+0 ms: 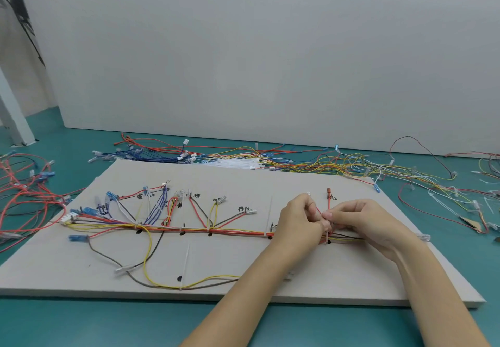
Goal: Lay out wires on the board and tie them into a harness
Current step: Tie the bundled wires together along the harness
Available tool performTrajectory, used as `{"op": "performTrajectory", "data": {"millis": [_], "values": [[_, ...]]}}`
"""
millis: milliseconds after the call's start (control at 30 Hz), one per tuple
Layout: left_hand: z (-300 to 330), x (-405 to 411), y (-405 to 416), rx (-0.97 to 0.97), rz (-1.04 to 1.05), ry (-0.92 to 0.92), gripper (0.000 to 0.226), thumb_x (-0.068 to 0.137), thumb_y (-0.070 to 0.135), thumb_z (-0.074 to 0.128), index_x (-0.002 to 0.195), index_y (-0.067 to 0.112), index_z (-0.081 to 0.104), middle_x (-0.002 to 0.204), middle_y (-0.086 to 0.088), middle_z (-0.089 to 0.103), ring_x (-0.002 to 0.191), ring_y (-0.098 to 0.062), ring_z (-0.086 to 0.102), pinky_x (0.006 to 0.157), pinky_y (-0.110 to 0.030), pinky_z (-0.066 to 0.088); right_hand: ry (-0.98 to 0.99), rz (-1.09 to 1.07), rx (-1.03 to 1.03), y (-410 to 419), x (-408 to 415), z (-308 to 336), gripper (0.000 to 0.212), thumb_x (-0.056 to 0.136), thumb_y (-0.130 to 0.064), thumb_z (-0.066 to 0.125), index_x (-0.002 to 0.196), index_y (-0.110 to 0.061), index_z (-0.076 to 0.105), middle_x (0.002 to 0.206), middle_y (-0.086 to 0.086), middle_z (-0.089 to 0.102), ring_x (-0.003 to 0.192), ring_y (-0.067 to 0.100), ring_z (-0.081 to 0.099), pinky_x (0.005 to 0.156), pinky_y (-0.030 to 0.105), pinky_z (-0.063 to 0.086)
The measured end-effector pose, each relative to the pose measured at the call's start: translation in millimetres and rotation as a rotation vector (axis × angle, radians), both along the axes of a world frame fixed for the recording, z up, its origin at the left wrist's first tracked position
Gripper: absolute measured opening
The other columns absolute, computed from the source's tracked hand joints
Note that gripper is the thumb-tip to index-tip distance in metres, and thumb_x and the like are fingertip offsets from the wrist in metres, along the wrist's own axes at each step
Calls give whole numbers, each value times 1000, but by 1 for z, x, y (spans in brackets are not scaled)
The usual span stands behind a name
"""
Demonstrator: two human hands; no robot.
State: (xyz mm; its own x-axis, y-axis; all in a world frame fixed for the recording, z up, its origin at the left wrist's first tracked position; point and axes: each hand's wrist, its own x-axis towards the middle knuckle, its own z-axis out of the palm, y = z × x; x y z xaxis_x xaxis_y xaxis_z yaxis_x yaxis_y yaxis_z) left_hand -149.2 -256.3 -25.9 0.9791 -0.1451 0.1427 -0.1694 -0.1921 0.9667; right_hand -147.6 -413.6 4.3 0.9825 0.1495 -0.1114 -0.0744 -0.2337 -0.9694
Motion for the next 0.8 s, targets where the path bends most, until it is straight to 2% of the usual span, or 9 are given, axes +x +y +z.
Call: {"op": "performTrajectory", "data": {"millis": [133,300,400,467,500,533,600,700,800], "values": [[0,-1,0,-12,4,-12,36,80,5,68,68,23,39,77,-8,67,58,-5,52,50,-10,44,-8,-9,-3,0,0,-1,22,68,-17,76,80,1,76,84,24,71,75,24,60,79,31,47],[0,-1,1,-57,-11,39,26,80,6,73,80,21,52,77,-4,72,68,-12,65,66,-31,59,-54,17,-60,-3,1,-1,22,70,-20,76,76,1,73,76,15,69,68,16,58,66,17,49],[2,1,2,-49,-14,71,18,77,12,78,77,24,65,72,-2,73,69,-12,68,73,-33,59,-155,19,-95,-1,-3,0,17,74,-21,73,74,-4,69,74,5,69,68,11,60,66,13,47],[5,1,3,-59,-27,117,10,76,16,80,75,19,71,78,-9,74,77,-21,71,78,-37,58,-229,3,-162,1,-4,0,14,80,-18,71,72,-8,67,75,3,68,73,11,62,72,17,47],[6,1,3,-70,-45,144,8,77,18,80,76,14,73,79,-12,74,79,-26,71,79,-39,58,-254,-3,-198,1,-4,-1,15,84,-16,70,72,-9,66,77,6,68,76,15,62,76,25,48],[7,1,3,-86,-72,168,10,78,18,80,77,10,74,77,-14,72,75,-28,70,76,-38,58,-272,-7,-226,2,-4,-2,16,87,-15,68,73,-9,65,79,10,68,77,20,61,80,34,47],[9,0,4,-123,-121,214,12,81,16,77,73,8,74,70,-13,68,62,-22,65,68,-33,58,-294,-3,-254,2,-4,-2,16,89,-14,66,74,-8,65,82,15,68,76,25,57,80,40,45],[12,0,7,-139,-126,254,12,80,15,78,69,13,74,68,-10,68,63,-18,65,71,-33,59,-302,5,-257,2,-6,1,17,90,-17,65,76,-7,65,83,15,68,78,22,58,81,38,43],[16,2,8,-51,-94,261,8,76,16,81,71,14,75,75,-8,70,72,-19,62,75,-31,53,-300,9,-263,4,-7,0,20,92,-16,62,74,-7,62,80,13,66,79,17,56,80,33,40]]}}
